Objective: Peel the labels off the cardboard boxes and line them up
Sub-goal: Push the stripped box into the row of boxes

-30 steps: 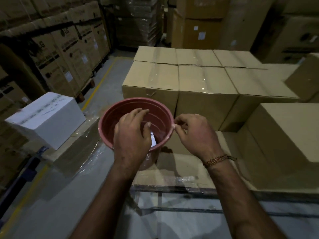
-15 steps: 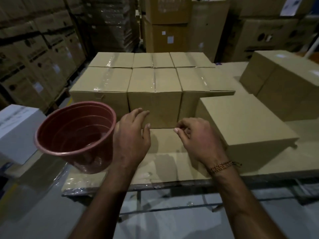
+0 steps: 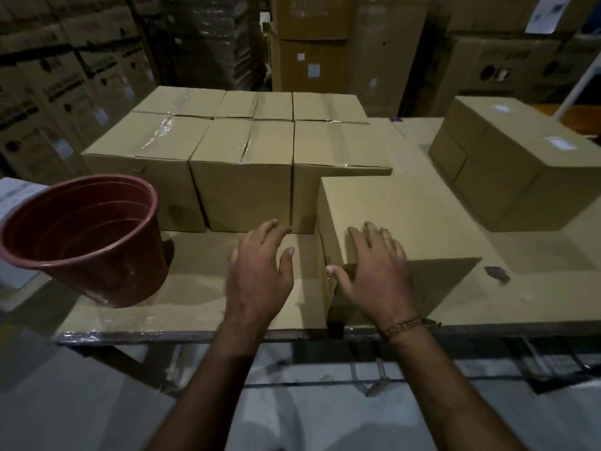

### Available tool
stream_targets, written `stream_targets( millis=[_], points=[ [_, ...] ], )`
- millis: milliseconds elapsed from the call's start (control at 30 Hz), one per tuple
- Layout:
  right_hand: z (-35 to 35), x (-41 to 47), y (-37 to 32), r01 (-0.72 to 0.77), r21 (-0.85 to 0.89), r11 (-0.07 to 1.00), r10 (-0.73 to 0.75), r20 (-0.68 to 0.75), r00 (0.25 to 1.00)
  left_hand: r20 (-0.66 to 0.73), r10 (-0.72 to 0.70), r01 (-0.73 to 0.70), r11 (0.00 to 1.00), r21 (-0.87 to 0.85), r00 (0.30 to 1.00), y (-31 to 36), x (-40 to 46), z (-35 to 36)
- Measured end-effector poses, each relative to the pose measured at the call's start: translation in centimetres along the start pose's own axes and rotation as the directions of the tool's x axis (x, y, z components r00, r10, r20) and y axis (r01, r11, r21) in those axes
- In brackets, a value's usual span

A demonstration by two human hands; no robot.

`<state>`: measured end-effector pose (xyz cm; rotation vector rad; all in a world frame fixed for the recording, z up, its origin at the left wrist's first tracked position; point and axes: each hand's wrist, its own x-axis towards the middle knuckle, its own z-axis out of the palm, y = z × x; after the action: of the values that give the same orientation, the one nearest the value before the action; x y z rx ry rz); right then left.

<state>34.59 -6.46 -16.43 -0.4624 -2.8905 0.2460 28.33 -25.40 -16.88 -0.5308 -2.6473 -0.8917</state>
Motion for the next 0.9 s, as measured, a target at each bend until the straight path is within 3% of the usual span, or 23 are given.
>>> stream_targets(
  millis=[267, 367, 600, 900],
  points=[
    [0.4, -1.1, 3.0, -0.002, 0.014, 1.000, 0.003, -0.101, 0.995, 0.011, 0.075, -0.075, 0.997, -0.021, 0.997, 1.6, 3.7, 1.3],
    [0.5, -1.8, 5.1, 0.021, 0.039, 0.999, -0.013, -0.208, 0.978, 0.040, 0.105, -0.103, 0.994, -0.045, 0.994, 2.6, 4.0, 2.3],
    [-0.6, -2.3, 11.3, 0.057, 0.209, 0.976, 0.060, -0.516, 0.854, 0.128, 0.118, -0.108, 0.990, -0.085, 0.985, 5.7, 3.3, 5.3],
    [-5.2, -0.3, 19.2, 0.041, 0.455, 0.889, 0.281, -0.616, 0.736, 0.278, 0.014, -0.001, 0.999, -0.045, 0.960, 13.0, 3.3, 10.8]
  ],
)
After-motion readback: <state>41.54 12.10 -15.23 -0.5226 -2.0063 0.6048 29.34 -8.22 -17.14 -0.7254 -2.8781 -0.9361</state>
